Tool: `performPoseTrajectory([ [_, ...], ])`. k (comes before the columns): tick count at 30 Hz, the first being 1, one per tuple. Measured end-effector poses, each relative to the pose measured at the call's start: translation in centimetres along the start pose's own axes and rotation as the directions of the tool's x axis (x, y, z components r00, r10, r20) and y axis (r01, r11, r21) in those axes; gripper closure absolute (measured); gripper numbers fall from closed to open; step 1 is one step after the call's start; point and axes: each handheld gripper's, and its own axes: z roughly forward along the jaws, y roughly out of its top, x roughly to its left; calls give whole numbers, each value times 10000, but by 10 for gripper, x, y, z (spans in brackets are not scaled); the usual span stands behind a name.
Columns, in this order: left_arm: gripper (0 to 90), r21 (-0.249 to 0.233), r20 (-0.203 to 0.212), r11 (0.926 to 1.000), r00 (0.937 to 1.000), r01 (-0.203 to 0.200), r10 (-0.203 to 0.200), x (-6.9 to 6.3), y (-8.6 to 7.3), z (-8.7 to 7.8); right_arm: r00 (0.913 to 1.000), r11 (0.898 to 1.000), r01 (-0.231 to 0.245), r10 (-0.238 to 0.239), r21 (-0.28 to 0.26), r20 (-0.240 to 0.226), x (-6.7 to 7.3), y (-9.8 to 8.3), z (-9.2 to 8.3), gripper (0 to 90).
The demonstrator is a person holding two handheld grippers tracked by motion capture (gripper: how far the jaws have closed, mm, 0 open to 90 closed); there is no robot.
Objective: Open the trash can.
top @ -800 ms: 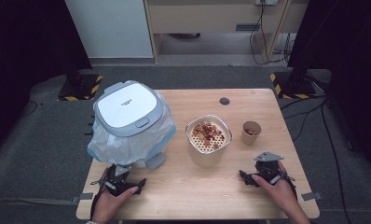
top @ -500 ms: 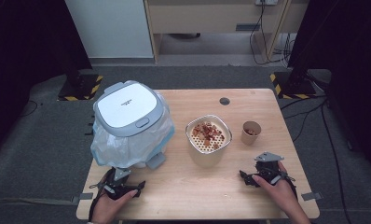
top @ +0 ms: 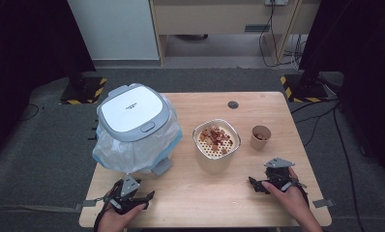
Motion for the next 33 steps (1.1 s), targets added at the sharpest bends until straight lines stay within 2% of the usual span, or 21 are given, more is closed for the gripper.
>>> performPoseTrajectory([
  [2, 346, -102, 116, 9998, 9998, -146, 147, -2, 2, 2, 10000, 10000, -5, 5, -7, 15, 0, 0, 0, 6],
  [3, 410, -47, 196, 9988, 9987, -477, 478, -5, 6, 5, 10000, 10000, -2, 2, -7, 14, 0, 0, 0, 5],
  [4, 437, -47, 196, 9988, 9987, -477, 478, -5, 6, 5, 10000, 10000, -2, 2, -7, 14, 0, 0, 0, 5],
  [5, 437, -86, 293, 9980, 9975, -634, 636, -8, 9, 7, 10000, 10000, -3, 3, -7, 14, 0, 0, 0, 5],
  [7, 520, -28, 295, 9946, 9941, -1041, 1041, -16, 16, 13, 10000, 10000, -8, 8, -7, 21, 0, 0, 0, 5],
  [10, 563, -105, 153, 9936, 9935, -1126, 1127, -20, 21, 16, 10000, 10000, -9, 9, -8, 23, 0, 0, 0, 5],
  [11, 608, -178, 38, 9917, 9918, -1277, 1277, -21, 25, 17, 10000, 10000, -5, 5, -7, 25, 0, 0, 0, 6],
  [12, 616, -216, -31, 9907, 9909, -1347, 1347, -22, 26, 17, 10000, 10000, -9, 9, -8, 24, 0, 0, 0, 5],
  [16, 692, -251, -29, 9882, 9885, -1512, 1512, -22, 32, 21, 10000, 10000, 11, -11, 1, 16, 0, 0, 0, 5],
  [17, 747, -492, 12, 9871, 9883, -1526, 1528, -22, 35, 22, 10000, 10000, -8, 8, -8, 24, 0, 0, 0, 5],
  [19, 779, -707, -151, 9828, 9853, -1708, 1702, -23, 40, 23, 10000, 10000, -6, 6, -7, 23, 0, 0, 0, 5],
  [21, 795, -888, -310, 9808, 9847, -1738, 1717, -24, 45, 26, 10000, 10000, 10, -10, 1, 20, 0, 0, 0, 5],
  [24, 803, -891, -519, 9789, 9823, -1841, 1800, -25, 50, 30, 10000, 10000, -12, 13, -7, 22, 0, 0, 0, 5],
  [25, 817, -812, -702, 9804, 9822, -1797, 1742, -24, 53, 35, 10000, 10000, -8, 8, -7, 25, 0, 0, 0, 5],
  [29, 835, -678, -1016, 9821, 9805, -1756, 1683, -21, 56, 41, 10000, 10000, 11, -11, 2, 21, 0, 0, 0, 5],
  [30, 858, -740, -1069, 9848, 9831, -1571, 1488, -18, 57, 42, 10000, 10000, -8, 8, 10, 15, 0, 0, 0, 5],
  [33, 892, -732, -1074, 9844, 9826, -1600, 1517, -17, 57, 45, 10000, 10000, -9, 9, 11, 17, 0, 0, 0, 5],
])
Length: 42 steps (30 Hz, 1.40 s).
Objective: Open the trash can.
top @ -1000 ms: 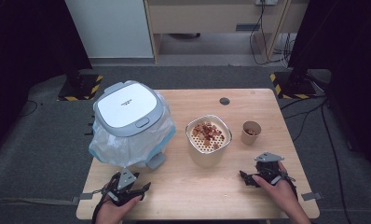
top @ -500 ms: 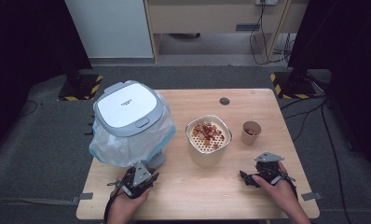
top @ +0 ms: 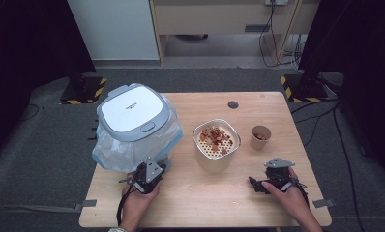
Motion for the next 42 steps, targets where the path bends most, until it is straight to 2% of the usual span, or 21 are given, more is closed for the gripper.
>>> performPoseTrajectory([
  [2, 893, 44, 33, 10000, 10000, 11, -11, 0, 0, 2, 10000, 10000, 15, -15, -7, 3, 0, 0, 0, 6],
  [4, 895, 283, -34, 9995, 9999, -157, 158, -2, -1, 6, 10000, 10000, 13, -13, -8, 1, 0, 0, 0, 5],
  [11, 892, 325, -350, 9994, 9994, -75, 87, -1, -1, 9, 10000, 10000, -4, 4, -2, 4, 0, 0, 0, 5],
  [23, 887, 248, -305, 9992, 9990, 327, -320, 2, -7, 13, 10000, 10000, 34, -34, -16, 7, 0, 0, 0, 5],
  [29, 889, 349, -387, 9992, 9991, 205, -192, 0, -8, 14, 10000, 10000, 36, -36, -14, 13, 0, 0, 0, 5],
  [31, 890, 323, -396, 9990, 9988, 307, -294, 0, -8, 15, 10000, 10000, 34, -34, -15, 12, 0, 0, 0, 5],
  [42, 892, 504, -501, 9983, 9984, 298, -273, -2, -9, 17, 10000, 10000, 34, -34, -15, 9, 0, 0, 0, 5],
])
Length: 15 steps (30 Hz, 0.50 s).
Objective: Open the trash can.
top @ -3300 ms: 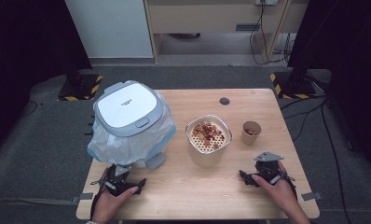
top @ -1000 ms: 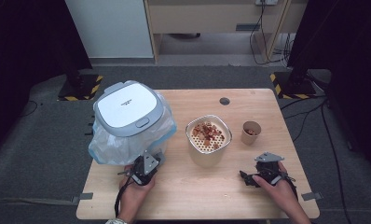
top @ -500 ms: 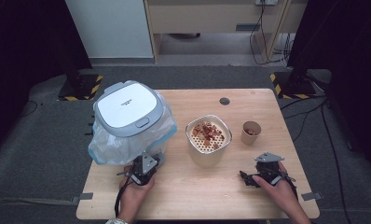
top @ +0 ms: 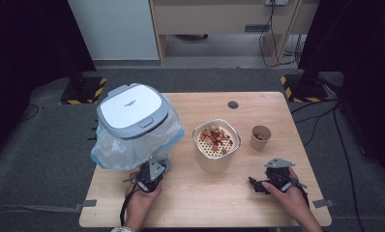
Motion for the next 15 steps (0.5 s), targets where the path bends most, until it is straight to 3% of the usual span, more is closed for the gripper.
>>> performPoseTrajectory([
  [15, 893, 190, 147, 9996, 9997, 189, -191, 0, -4, 6, 10000, 10000, 0, 0, 0, -1, 0, 0, 0, 5],
])
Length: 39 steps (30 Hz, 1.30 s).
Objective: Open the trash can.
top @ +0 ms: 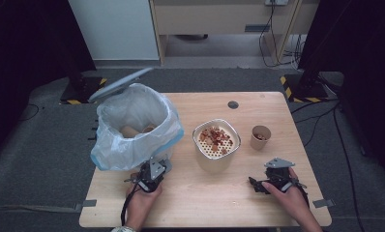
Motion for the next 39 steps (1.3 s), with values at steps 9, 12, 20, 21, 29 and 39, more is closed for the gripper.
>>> performPoseTrajectory([
  [9, 893, -36, 93, 9997, 9997, 222, -221, 1, -1, 0, 10000, 10000, 2, -2, 0, 4, 0, 0, 0, 5],
  [12, 893, -49, 81, 9998, 9998, 205, -204, 1, -1, 0, 10000, 10000, 0, 0, 2, 3, 0, 0, 0, 5],
  [20, 893, -32, 63, 9998, 9998, 175, -174, 1, -1, 0, 9999, 9998, 83, -81, 156, -131, -2, 3, -1, 50],
  [21, 893, -20, 41, 9999, 9999, 132, -132, 0, 0, 0, 9997, 9997, 215, -213, 99, -155, -2, 5, -3, 46],
  [29, 893, -41, 115, 9998, 9997, 194, -194, 1, -1, 0, 9969, 9965, 639, -613, -537, 493, -16, 28, -20, 81],
  [39, 893, -54, 81, 9999, 9999, 118, -117, 1, -1, 0, 9976, 9931, 115, -34, -1170, 689, -42, 68, -28, 75],
])
